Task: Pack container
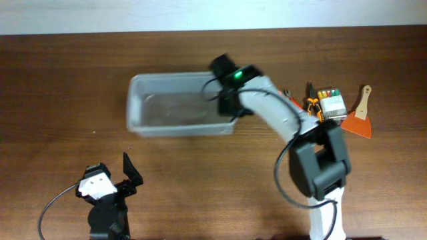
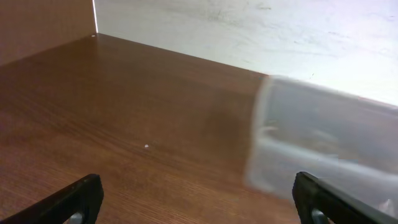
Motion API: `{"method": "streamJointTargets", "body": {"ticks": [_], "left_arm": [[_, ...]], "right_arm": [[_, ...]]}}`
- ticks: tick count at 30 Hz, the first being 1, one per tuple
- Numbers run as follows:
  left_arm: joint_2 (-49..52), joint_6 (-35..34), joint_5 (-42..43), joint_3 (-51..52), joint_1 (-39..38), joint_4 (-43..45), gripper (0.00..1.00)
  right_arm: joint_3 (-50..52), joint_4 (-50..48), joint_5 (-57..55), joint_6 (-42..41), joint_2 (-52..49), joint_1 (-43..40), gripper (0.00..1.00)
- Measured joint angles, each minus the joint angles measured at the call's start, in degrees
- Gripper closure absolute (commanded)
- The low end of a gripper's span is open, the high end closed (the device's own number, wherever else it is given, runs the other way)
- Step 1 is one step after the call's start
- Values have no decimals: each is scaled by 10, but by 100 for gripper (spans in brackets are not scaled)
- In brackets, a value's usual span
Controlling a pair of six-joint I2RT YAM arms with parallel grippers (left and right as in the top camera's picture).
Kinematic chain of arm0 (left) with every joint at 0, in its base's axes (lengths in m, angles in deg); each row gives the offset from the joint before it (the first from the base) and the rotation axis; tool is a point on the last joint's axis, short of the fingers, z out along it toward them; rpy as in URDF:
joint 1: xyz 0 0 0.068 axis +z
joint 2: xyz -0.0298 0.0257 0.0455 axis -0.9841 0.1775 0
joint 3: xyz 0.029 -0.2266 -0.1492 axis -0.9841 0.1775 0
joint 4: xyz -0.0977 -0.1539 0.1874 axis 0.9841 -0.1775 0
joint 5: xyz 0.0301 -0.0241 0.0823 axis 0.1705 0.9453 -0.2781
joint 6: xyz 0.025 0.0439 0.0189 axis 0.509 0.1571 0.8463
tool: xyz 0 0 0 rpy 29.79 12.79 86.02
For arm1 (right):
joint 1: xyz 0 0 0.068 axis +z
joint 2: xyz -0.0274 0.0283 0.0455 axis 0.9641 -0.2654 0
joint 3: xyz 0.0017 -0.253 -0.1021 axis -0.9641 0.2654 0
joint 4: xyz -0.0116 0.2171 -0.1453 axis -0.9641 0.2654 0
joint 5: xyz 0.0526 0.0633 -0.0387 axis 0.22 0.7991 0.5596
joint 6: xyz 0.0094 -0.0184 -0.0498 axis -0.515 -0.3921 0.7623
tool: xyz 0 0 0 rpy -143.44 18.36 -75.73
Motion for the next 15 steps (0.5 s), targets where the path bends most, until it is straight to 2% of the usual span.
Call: {"method": "streamJointTargets", "body": {"ticks": [5,15], "left_arm": [[0,0,0,0,0,0,1],[0,0,0,0,0,0,1]], "right_arm": [[-1,25,-2,11,4,-70,96],[-1,32,-18,51,4,-69,96]]}}
